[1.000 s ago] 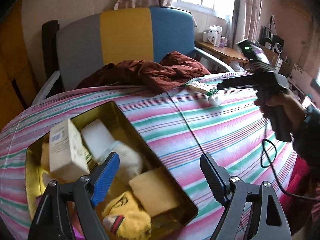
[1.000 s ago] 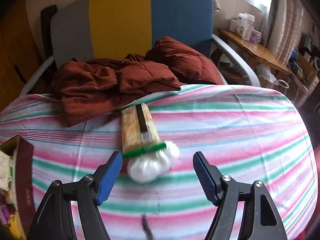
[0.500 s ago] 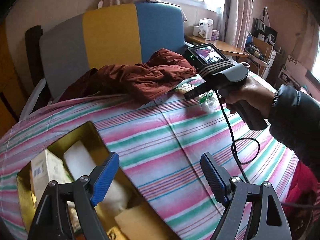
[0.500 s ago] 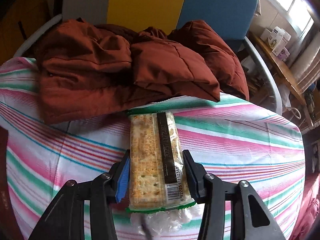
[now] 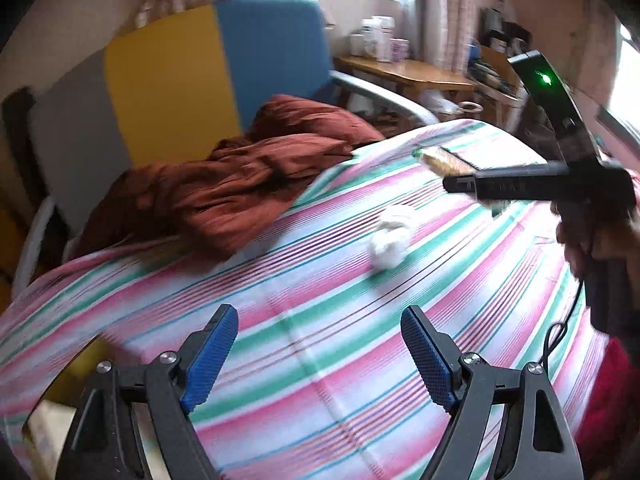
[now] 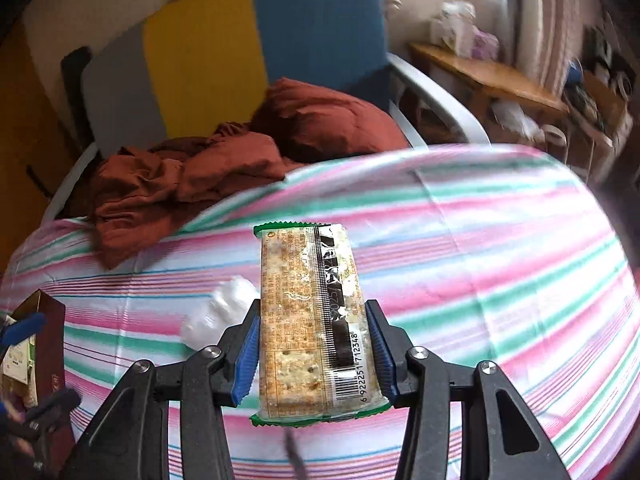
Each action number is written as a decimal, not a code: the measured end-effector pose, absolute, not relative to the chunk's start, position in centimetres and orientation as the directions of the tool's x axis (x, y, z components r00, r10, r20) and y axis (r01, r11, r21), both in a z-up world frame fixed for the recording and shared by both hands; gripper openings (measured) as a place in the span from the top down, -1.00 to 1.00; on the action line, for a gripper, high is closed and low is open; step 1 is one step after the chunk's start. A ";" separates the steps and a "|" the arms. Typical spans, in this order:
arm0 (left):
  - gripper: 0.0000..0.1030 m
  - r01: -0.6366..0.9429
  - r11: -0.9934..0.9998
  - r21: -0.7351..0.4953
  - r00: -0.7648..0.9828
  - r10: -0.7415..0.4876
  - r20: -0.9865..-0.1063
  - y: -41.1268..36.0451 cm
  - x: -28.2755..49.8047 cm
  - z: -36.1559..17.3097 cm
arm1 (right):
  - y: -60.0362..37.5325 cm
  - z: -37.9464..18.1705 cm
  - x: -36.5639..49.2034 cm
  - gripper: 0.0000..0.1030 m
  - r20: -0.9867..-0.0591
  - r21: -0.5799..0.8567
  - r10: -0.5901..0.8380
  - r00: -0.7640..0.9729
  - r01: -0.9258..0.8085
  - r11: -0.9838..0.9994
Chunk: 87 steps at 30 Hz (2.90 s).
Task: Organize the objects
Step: 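Grasp the cracker snack stick with the right gripper while the left grasps the cotton balls, then carry both items into the gold tray and open both grippers to release them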
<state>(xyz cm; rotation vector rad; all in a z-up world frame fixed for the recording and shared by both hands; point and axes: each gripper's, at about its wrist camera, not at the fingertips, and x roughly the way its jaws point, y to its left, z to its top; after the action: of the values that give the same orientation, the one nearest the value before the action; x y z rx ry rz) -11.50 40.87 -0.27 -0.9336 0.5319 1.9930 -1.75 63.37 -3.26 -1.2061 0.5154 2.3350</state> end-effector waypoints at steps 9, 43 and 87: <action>-0.57 -0.894 -0.447 0.046 -0.307 0.532 -0.789 48.7 -12.3 -3.9 | 63.8 -2.9 -0.7 0.06 -0.809 0.194 0.177 -0.560 -0.539 -0.820; 0.32 -0.672 -0.740 0.017 -0.524 0.459 -0.718 29.0 -8.5 3.1 | 49.6 -2.2 -4.6 0.06 -0.833 0.103 0.050 -0.551 -0.242 -0.965; -0.71 -0.298 -0.950 -0.090 -0.640 0.269 -0.719 8.1 -7.0 -1.9 | 26.2 -1.0 -5.1 -0.29 -0.757 0.214 -0.145 -0.637 -0.033 -0.976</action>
<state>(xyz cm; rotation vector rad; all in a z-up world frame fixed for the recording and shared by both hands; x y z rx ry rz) -7.04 8.07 -1.88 -1.1281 0.0525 2.5921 -5.11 26.16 -1.01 -1.3621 0.3349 2.8804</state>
